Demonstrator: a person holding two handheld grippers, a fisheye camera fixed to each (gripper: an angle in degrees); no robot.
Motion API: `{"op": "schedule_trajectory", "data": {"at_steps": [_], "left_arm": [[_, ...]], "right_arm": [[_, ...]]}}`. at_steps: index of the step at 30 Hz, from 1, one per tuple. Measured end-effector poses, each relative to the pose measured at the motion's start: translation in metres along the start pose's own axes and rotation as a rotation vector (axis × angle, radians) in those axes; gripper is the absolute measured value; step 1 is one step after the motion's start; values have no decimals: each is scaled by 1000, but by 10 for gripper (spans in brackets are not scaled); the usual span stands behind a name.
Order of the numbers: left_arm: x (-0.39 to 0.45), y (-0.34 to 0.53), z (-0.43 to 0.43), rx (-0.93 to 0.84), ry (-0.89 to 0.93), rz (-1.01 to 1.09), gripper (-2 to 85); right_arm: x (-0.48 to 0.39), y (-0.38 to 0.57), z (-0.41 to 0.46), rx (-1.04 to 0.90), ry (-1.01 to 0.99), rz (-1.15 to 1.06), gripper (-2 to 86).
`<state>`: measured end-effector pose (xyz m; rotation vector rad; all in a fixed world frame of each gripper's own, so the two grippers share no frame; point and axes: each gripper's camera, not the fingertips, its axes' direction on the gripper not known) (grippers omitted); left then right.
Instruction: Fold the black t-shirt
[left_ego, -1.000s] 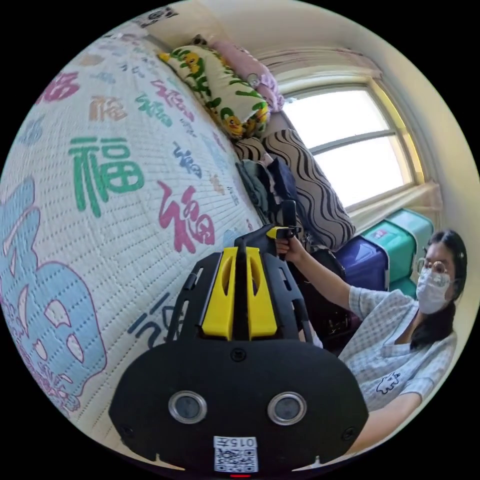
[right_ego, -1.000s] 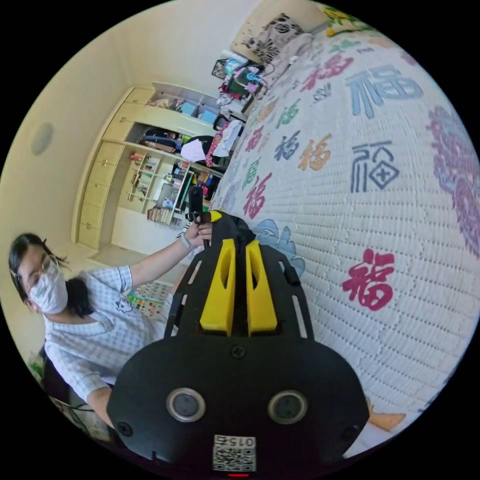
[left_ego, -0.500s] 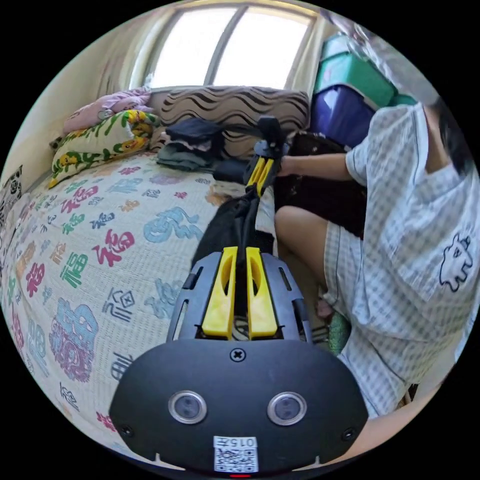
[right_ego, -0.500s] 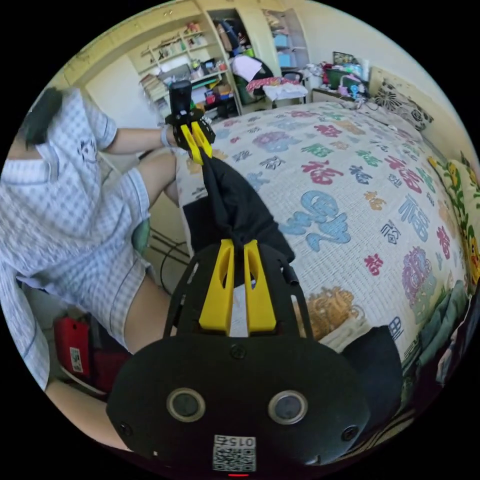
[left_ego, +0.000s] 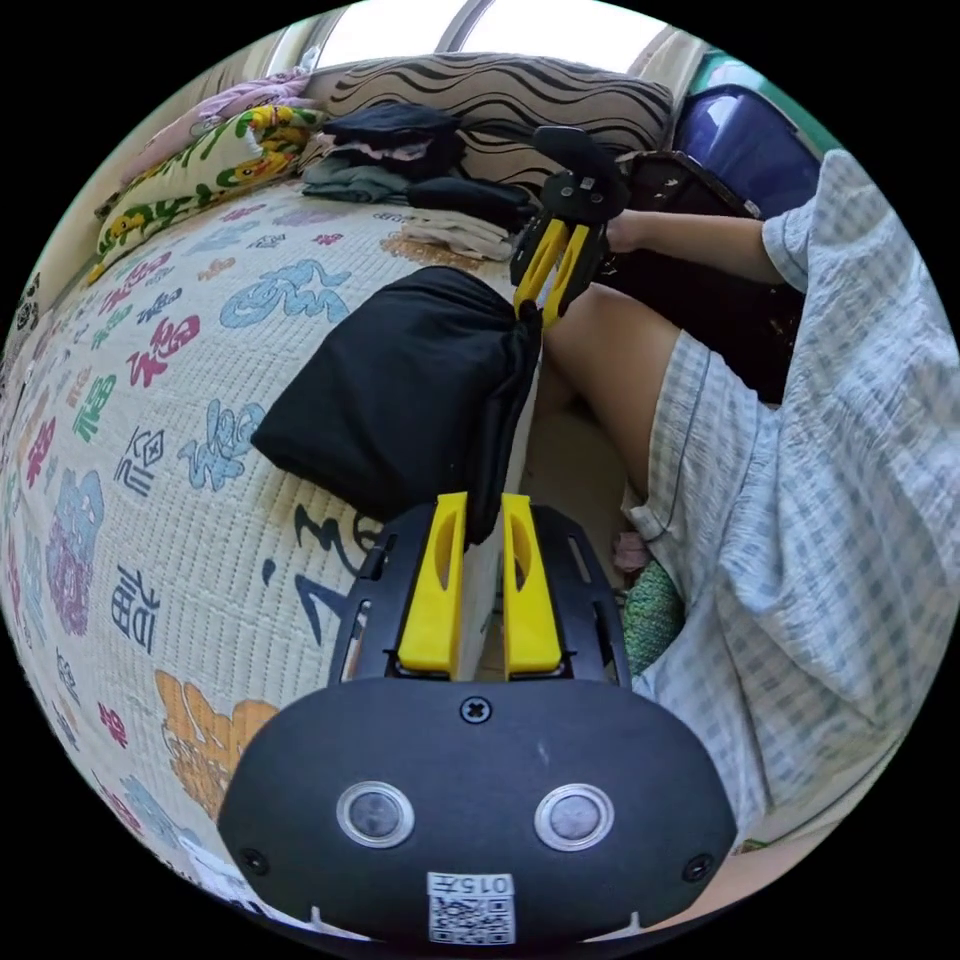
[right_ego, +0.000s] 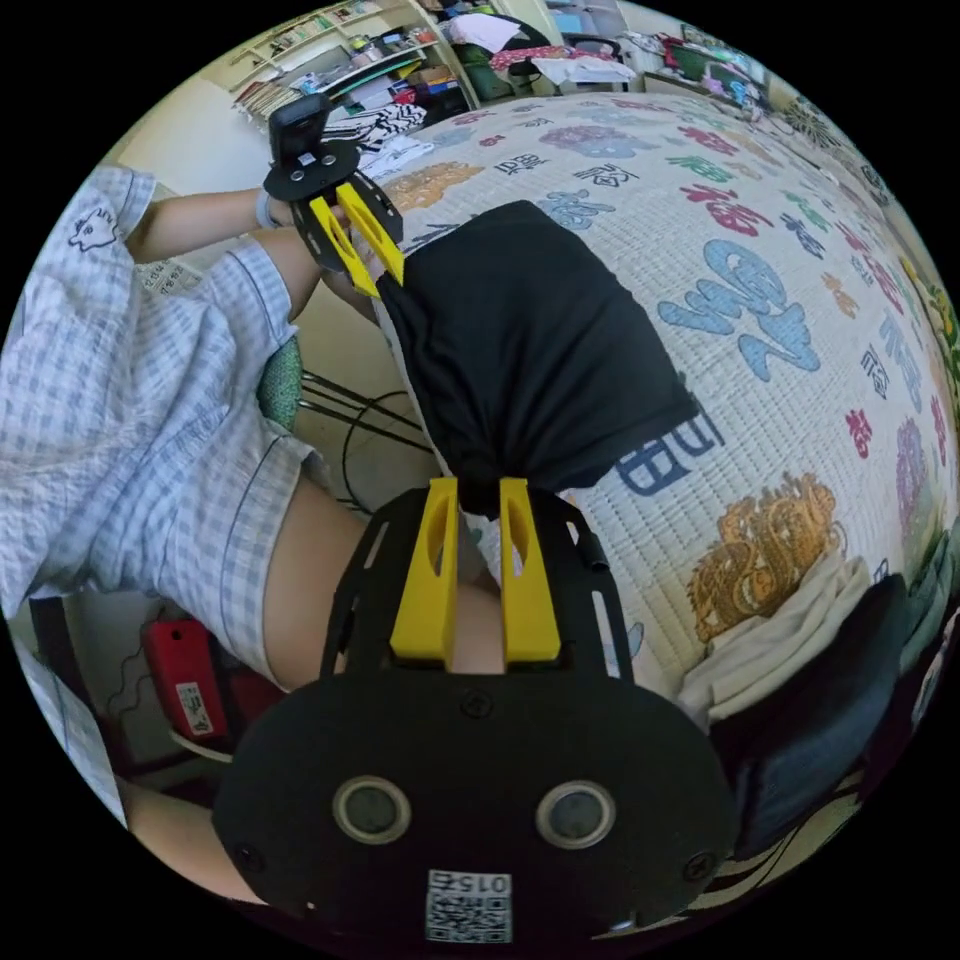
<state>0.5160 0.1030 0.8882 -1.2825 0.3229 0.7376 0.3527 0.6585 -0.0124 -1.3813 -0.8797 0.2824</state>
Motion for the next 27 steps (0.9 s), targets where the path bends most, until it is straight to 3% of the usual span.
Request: {"op": "schedule_trajectory", "data": {"at_steps": [2,6,9,12,15,19,21,24,27], "left_arm": [[-2,5,-1,-10,45,-40,54],[-8,-2,-5,197,59,-138,51],[-13,-21,42,143,104,-140,49],[-21,-9,101,19,59,-186,37],[-41,21,121,23,163,-303,20],[-69,65,103,203,225,-474,32],[-99,91,97,346,228,-615,83],[-142,104,129,382,255,-748,127],[-172,109,186,358,385,-821,98]], "right_arm": [[3,6,-7,45,-27,65,70],[0,5,-16,125,-23,119,64],[0,-9,-12,211,-21,141,50],[6,-28,21,106,-87,135,14],[19,-39,48,-51,-169,183,-3],[45,-25,17,149,-272,344,9],[63,-11,2,279,-293,466,51],[95,-1,-2,376,-253,668,99],[122,-12,19,413,-422,755,101]]}}
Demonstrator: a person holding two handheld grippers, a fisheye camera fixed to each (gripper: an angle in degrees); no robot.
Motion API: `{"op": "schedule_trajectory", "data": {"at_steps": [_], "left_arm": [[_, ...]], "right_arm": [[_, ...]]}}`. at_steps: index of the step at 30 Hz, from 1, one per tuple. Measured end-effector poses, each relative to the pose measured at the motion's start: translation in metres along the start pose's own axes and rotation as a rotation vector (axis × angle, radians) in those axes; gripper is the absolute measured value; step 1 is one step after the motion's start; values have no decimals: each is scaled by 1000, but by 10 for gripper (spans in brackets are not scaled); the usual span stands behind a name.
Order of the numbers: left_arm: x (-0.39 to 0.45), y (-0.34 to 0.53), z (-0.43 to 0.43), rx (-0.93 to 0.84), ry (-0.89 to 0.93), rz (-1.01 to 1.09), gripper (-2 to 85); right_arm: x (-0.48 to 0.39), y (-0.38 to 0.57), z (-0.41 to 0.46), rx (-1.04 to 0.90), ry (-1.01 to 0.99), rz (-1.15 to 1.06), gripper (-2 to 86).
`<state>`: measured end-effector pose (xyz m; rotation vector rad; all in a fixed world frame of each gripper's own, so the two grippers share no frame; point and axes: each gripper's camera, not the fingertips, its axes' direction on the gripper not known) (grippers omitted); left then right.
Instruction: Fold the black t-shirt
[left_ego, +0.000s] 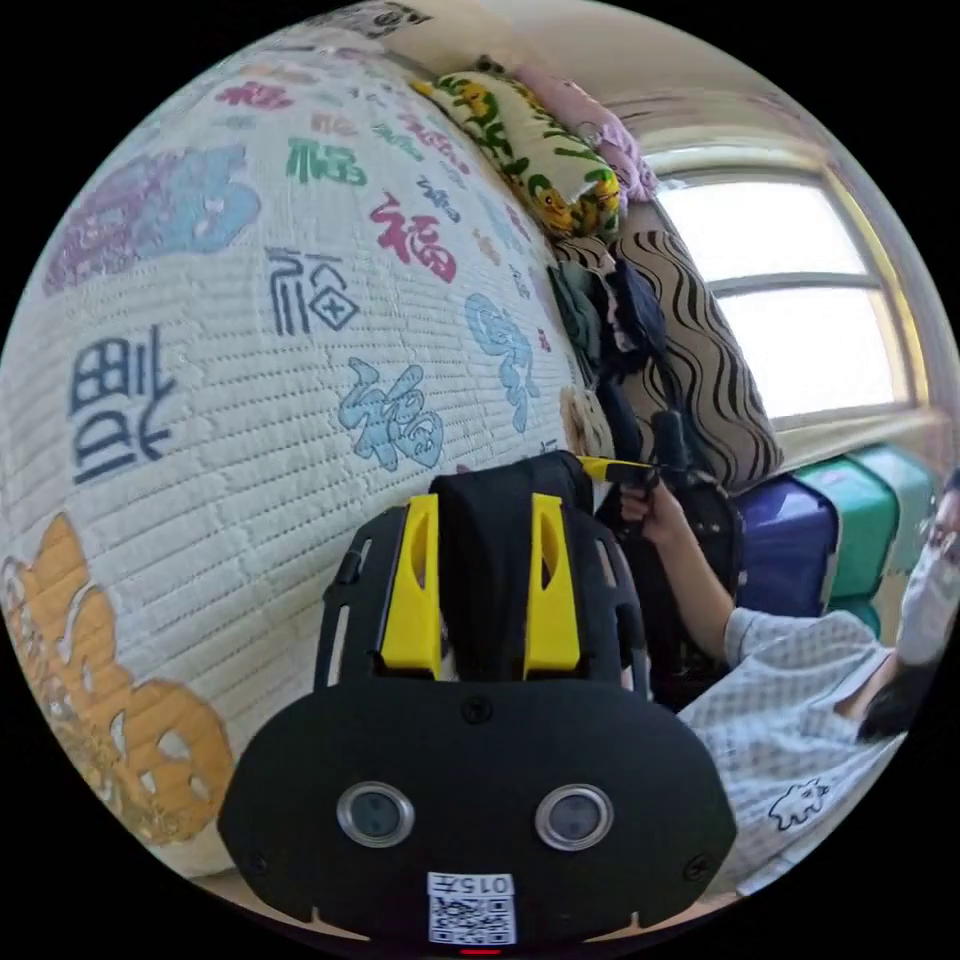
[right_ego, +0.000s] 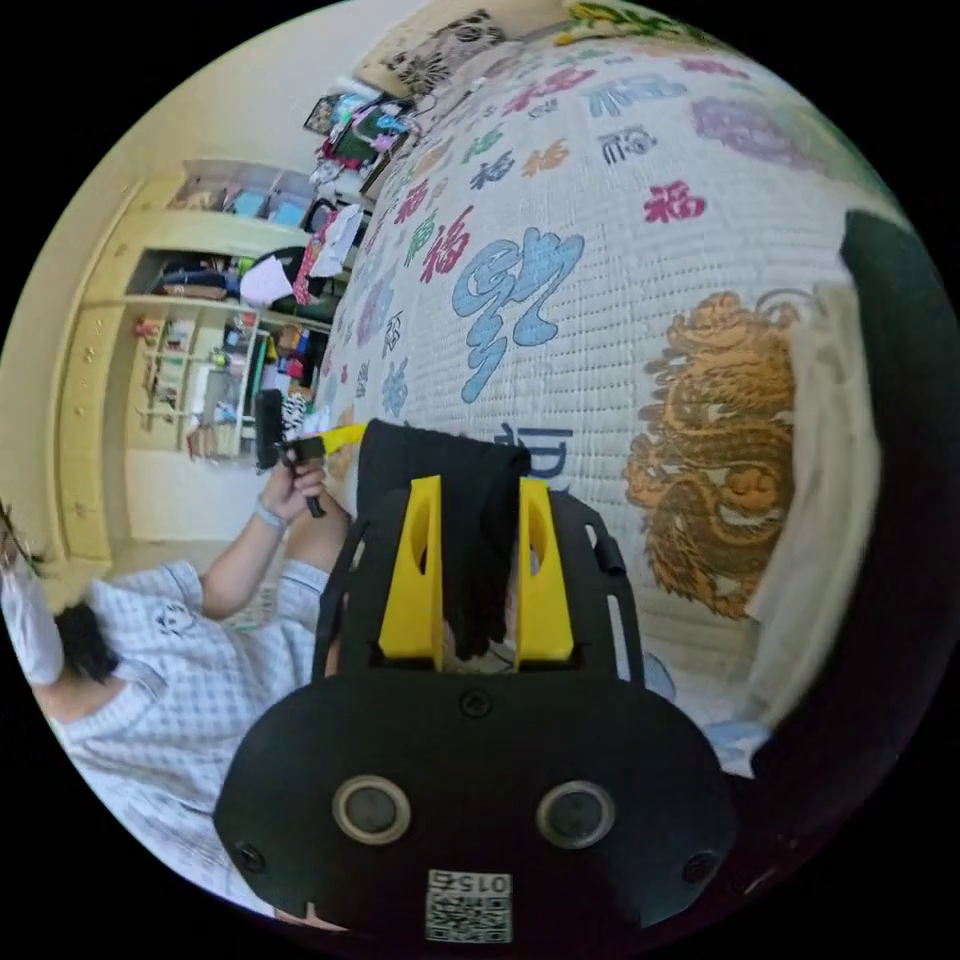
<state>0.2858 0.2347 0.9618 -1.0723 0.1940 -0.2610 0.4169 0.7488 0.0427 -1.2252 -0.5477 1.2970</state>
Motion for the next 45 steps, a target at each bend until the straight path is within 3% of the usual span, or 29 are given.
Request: {"op": "schedule_trajectory", "data": {"at_steps": [3,8,13,17,21,28,34,40,45], "left_arm": [[-45,13,6,30,62,-69,25],[-106,45,15,67,96,-117,2],[-150,74,26,104,184,-71,22],[-193,117,13,37,186,-40,109],[-238,147,18,30,224,-16,130],[-270,141,71,-44,285,78,137],[-319,152,89,-91,307,44,89],[-339,195,55,-56,326,72,66],[-339,265,-57,65,374,153,63]], "right_arm": [[10,-11,18,-9,-70,41,48],[29,-6,18,49,-155,102,21],[23,-9,19,58,-171,26,43],[23,11,5,31,-225,-50,100],[36,28,9,12,-255,-31,119],[27,12,38,141,-362,-89,124],[7,-13,58,1,-324,-111,70],[-32,-7,46,14,-346,-127,46],[-108,-9,35,13,-334,-250,43]]}}
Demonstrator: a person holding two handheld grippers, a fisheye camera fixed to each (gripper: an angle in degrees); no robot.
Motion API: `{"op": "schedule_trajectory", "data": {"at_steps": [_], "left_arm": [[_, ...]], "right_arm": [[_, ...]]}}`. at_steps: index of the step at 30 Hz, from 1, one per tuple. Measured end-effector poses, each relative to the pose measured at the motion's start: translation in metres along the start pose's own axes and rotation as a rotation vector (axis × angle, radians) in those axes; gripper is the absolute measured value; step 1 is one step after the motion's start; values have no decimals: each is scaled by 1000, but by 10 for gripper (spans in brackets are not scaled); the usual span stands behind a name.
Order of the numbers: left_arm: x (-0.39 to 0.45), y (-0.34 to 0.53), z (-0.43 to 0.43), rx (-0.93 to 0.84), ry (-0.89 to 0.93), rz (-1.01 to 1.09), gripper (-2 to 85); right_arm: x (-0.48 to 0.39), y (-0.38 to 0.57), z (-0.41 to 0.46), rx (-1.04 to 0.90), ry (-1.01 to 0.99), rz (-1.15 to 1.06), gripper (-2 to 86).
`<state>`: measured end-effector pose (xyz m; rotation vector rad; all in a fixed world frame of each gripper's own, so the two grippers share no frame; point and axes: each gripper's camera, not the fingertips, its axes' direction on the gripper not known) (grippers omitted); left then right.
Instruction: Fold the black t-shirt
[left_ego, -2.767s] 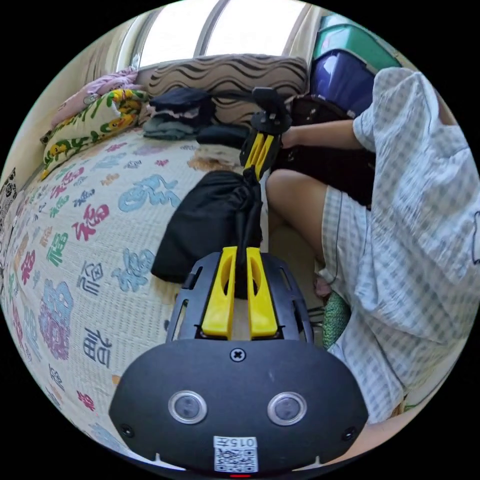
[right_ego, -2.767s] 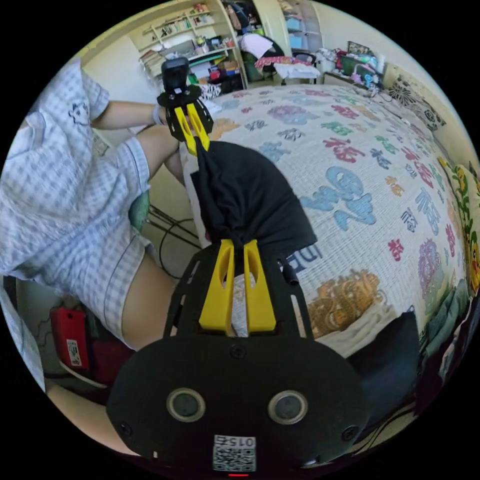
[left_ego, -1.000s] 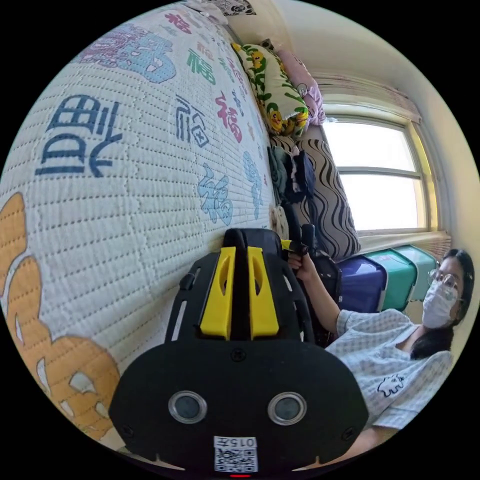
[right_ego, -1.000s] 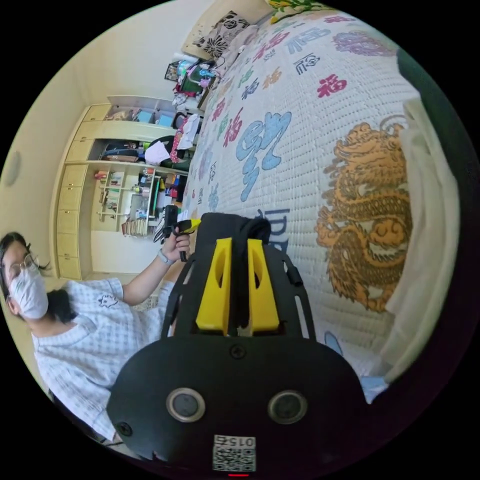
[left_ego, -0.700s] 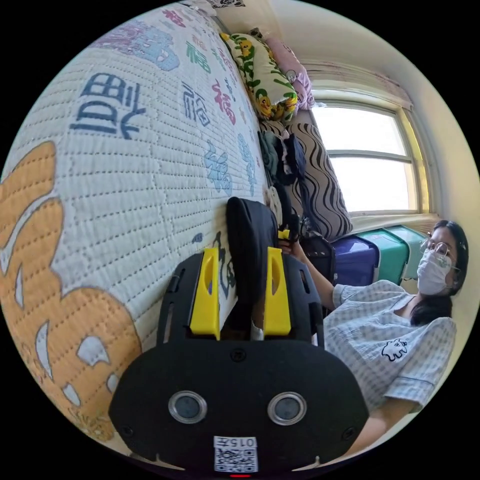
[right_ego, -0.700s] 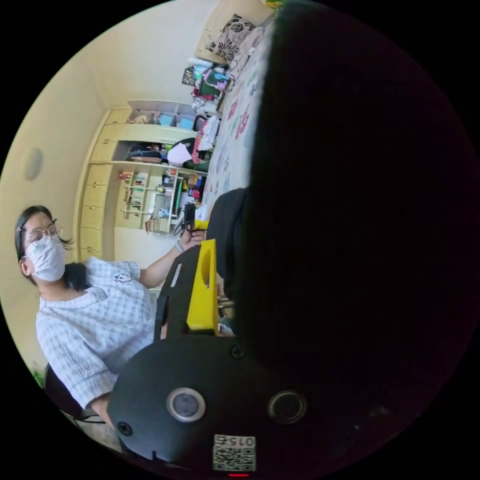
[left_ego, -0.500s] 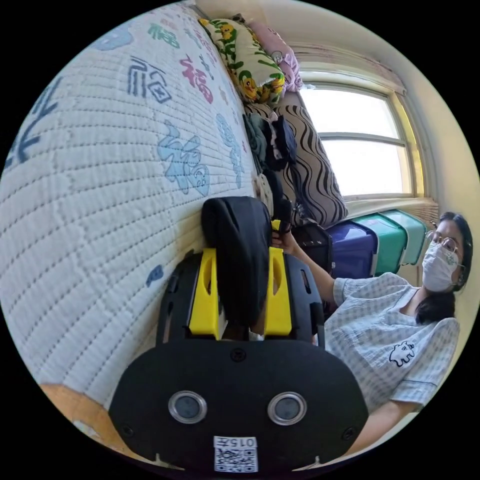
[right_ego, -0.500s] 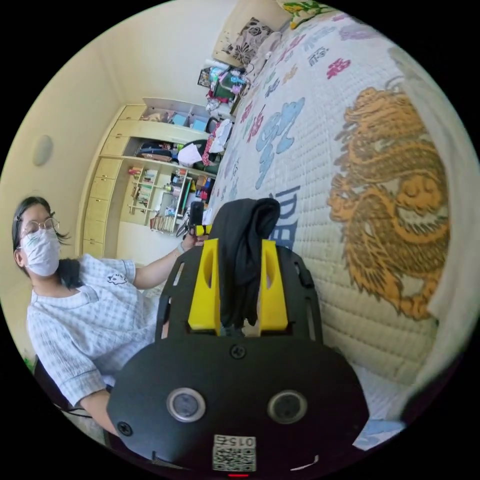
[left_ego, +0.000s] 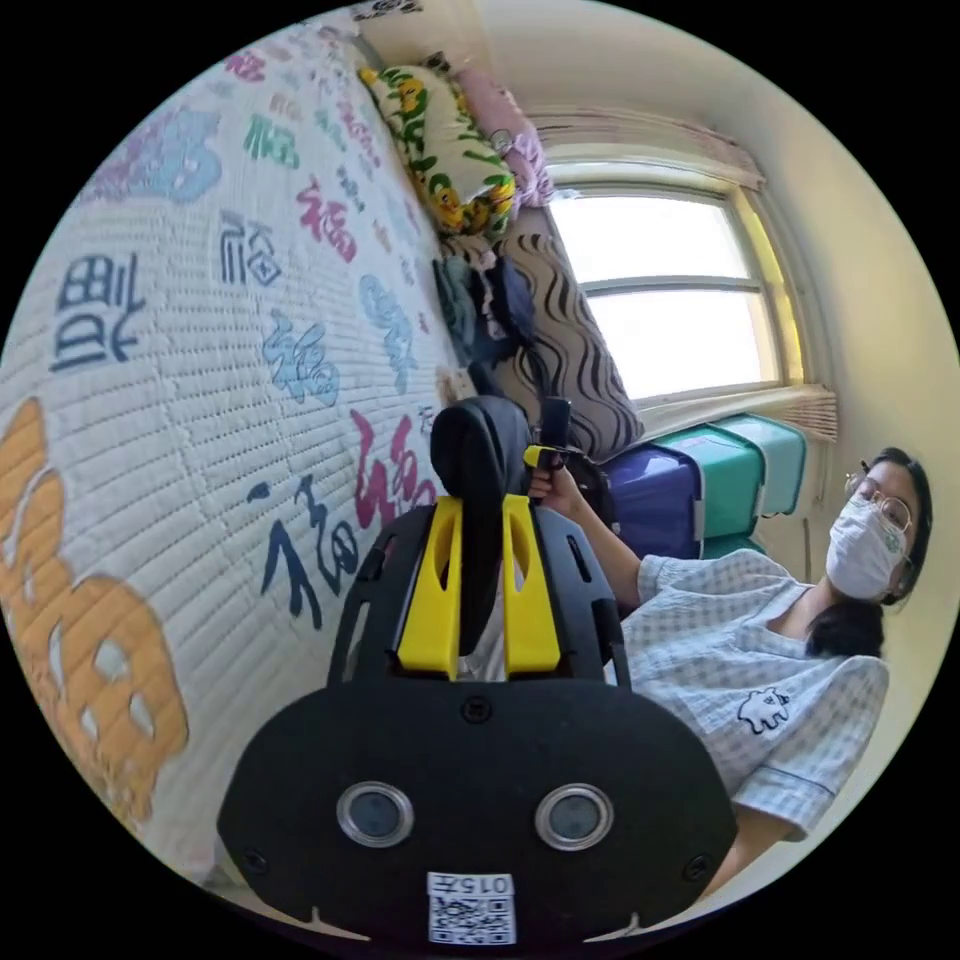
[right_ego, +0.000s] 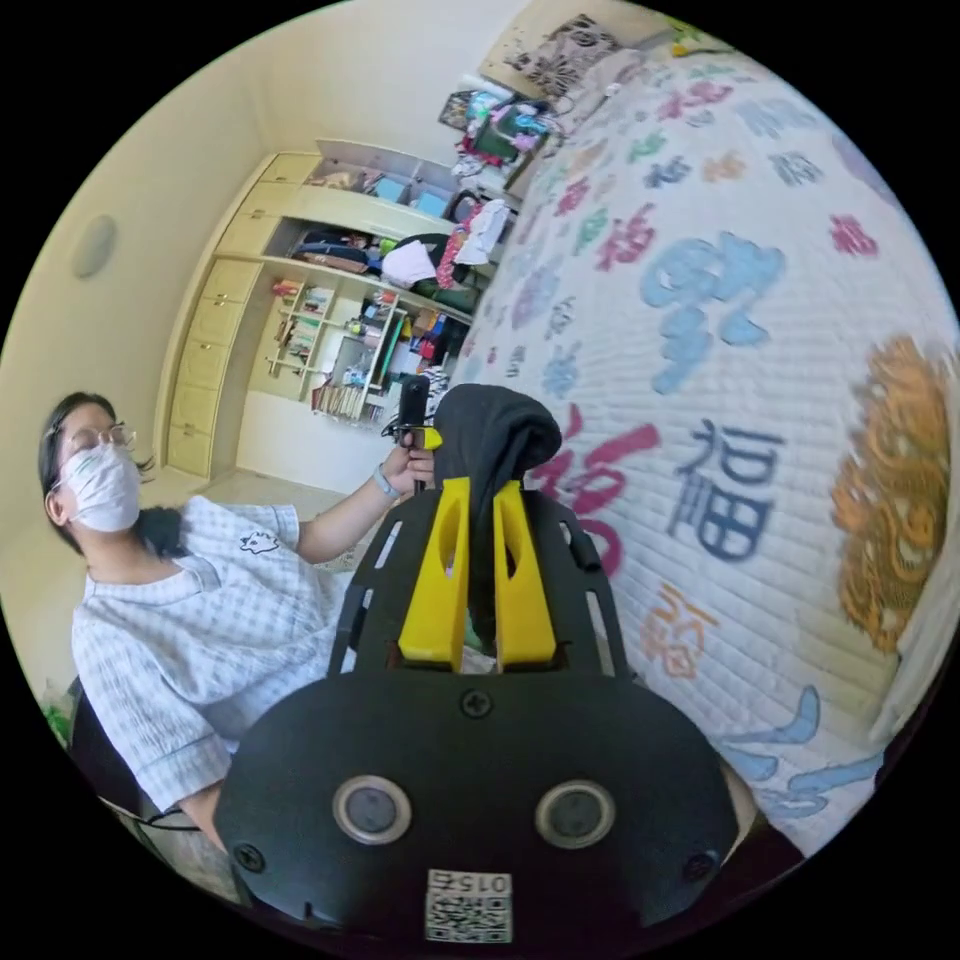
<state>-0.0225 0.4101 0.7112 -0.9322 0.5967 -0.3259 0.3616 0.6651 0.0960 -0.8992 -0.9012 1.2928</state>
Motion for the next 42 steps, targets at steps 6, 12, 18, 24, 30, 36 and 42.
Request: {"op": "schedule_trajectory", "data": {"at_steps": [6,12,18,24,30,36,42], "left_arm": [[76,104,-210,178,-103,37,62],[124,196,-429,363,-264,-40,61],[83,257,-578,489,-320,-220,61],[-29,336,-624,658,-306,-486,53],[-31,394,-635,766,-419,-497,-3],[63,406,-626,942,-469,-229,-8],[196,294,-537,871,-676,144,-5]], "right_arm": [[-107,-78,82,-113,-98,-196,42],[-207,-172,215,-266,-207,-328,42],[-254,-248,337,-365,-237,-202,42],[-244,-271,425,-496,58,-15,44],[-223,-249,418,-386,-84,130,46],[-240,-222,355,-315,-28,69,9],[-315,-223,246,-278,246,-46,-3]]}}
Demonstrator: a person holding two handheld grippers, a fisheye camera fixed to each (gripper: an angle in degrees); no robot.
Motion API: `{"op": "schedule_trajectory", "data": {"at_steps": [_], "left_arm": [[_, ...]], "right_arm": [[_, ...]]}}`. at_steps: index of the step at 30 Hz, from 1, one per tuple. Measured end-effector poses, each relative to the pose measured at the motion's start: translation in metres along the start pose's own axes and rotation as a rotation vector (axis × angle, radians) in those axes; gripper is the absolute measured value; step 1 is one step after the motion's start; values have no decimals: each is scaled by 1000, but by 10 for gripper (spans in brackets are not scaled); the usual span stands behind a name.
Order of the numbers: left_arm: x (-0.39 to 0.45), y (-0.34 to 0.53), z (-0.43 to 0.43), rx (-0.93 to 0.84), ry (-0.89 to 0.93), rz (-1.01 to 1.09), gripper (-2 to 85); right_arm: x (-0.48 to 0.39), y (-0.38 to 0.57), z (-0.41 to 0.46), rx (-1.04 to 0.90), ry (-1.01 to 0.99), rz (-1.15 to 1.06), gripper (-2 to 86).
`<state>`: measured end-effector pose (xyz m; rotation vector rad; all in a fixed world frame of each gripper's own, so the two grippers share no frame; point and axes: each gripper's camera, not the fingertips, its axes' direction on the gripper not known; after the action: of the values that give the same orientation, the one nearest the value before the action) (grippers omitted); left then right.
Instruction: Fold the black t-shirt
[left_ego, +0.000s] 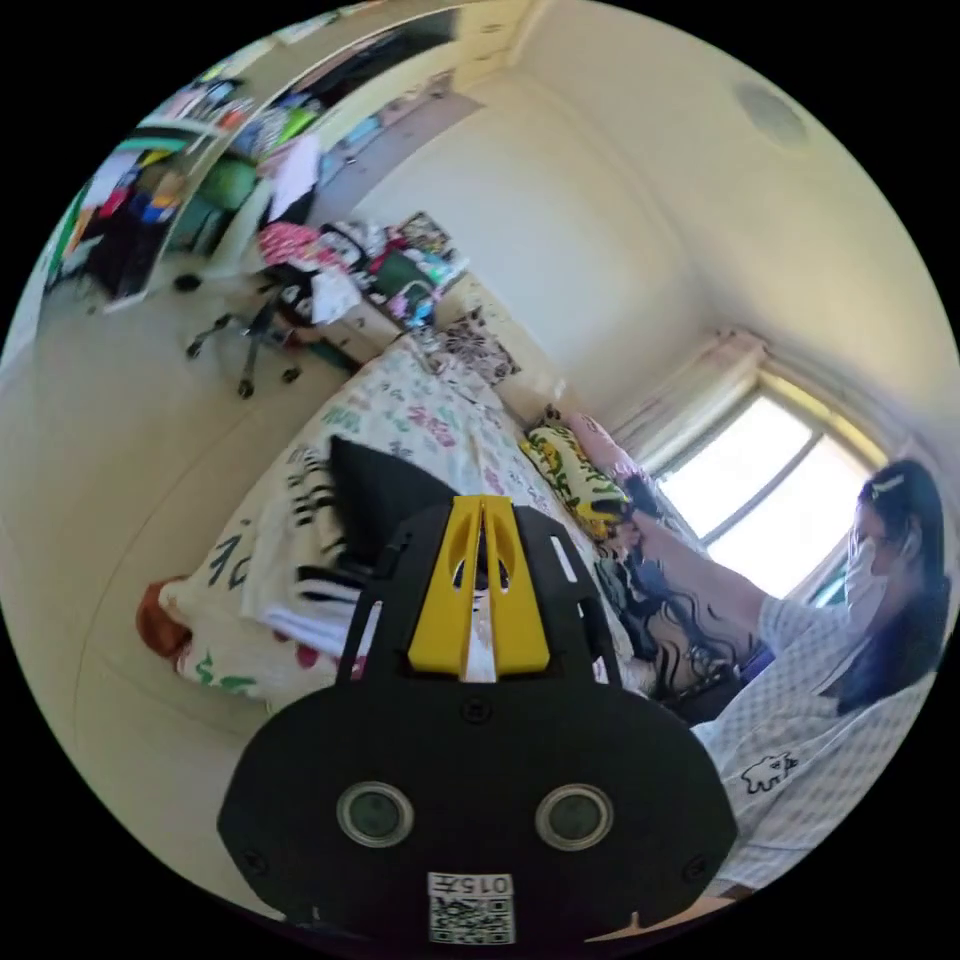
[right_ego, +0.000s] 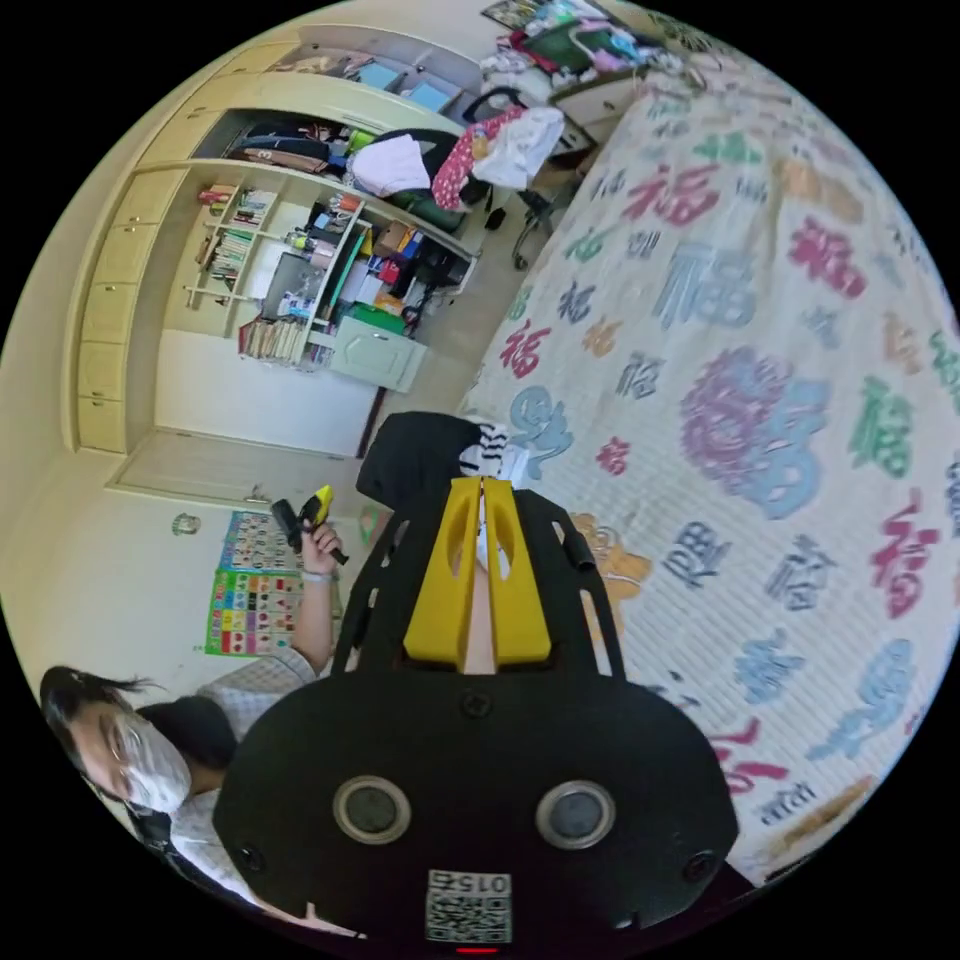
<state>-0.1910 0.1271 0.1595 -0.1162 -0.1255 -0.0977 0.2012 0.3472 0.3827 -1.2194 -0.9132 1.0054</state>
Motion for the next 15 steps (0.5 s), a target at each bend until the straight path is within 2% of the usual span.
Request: {"op": "schedule_trajectory", "data": {"at_steps": [4,6,7,9,15], "left_arm": [[101,-37,125,-150,133,196,18],[168,-48,235,-327,206,280,66],[185,-48,264,-378,239,292,75],[251,-38,374,-565,397,313,92],[393,19,591,-891,573,270,107]], "right_arm": [[-61,33,-112,73,222,-68,-4],[-82,57,-151,111,314,-73,-4],[-92,75,-172,131,366,-66,-4],[-101,104,-198,154,427,-62,-4],[-55,226,-264,255,534,3,9]]}}
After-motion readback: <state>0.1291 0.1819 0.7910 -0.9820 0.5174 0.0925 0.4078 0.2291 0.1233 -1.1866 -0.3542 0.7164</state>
